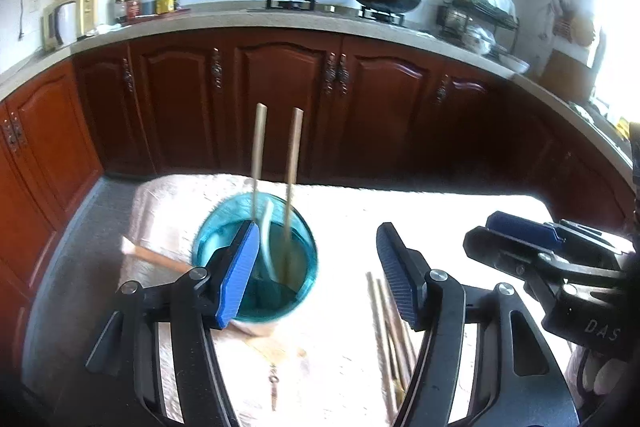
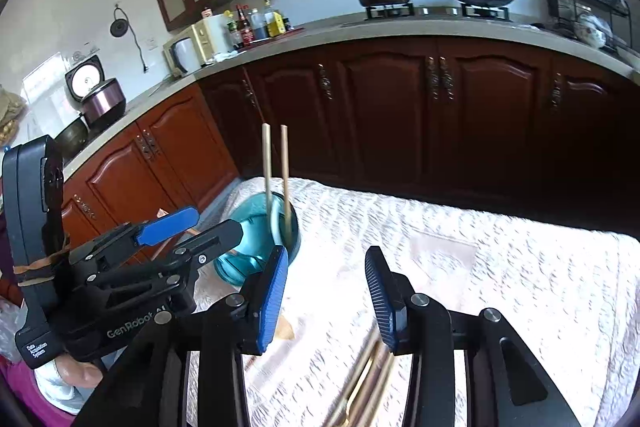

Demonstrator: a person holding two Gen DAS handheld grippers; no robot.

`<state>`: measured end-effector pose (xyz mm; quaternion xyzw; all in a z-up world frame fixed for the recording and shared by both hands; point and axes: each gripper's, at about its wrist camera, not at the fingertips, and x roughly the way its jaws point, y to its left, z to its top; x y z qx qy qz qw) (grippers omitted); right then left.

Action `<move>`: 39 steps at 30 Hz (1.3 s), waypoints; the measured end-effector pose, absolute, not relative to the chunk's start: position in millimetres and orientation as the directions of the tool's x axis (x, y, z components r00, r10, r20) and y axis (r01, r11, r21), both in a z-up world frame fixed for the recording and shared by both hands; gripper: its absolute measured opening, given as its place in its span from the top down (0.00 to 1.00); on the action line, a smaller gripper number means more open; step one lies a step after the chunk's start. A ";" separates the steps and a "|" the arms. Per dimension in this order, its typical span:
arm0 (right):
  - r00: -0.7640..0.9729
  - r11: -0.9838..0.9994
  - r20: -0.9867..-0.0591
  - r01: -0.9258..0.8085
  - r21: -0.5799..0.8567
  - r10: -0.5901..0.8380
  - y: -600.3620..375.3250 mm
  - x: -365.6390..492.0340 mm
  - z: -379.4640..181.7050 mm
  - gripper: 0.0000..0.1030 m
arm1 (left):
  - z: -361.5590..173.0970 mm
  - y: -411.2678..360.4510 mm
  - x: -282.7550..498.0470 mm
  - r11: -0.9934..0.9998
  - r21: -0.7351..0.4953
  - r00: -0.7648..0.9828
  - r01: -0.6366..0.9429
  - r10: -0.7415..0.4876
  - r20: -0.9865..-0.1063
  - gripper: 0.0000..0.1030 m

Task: Organize utensils
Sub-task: 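Open both tools to release the chopsticks into the holder, then move both tools down to the loose wooden chopsticks on the cloth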

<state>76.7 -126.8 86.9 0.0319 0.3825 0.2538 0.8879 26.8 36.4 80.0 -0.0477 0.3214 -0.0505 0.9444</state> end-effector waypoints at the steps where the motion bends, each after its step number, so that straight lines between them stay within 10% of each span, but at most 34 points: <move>1: 0.579 0.873 -0.667 -0.420 0.248 0.468 -130.6 74.2 85.2 0.63 | 78.5 32.9 24.9 0.990 -0.124 0.785 0.072 -0.133 -0.605 0.40; 30: 0.447 0.909 -0.794 -0.267 0.320 0.411 -187.4 67.7 -12.1 0.61 | 15.2 -4.9 25.5 0.974 -0.182 0.620 0.135 -0.227 -0.751 0.39; 39: 0.329 0.918 -0.863 -0.236 0.318 0.383 -167.2 109.8 -86.6 0.77 | -26.7 2.2 25.0 0.976 -0.187 0.542 0.107 -0.215 -0.812 0.39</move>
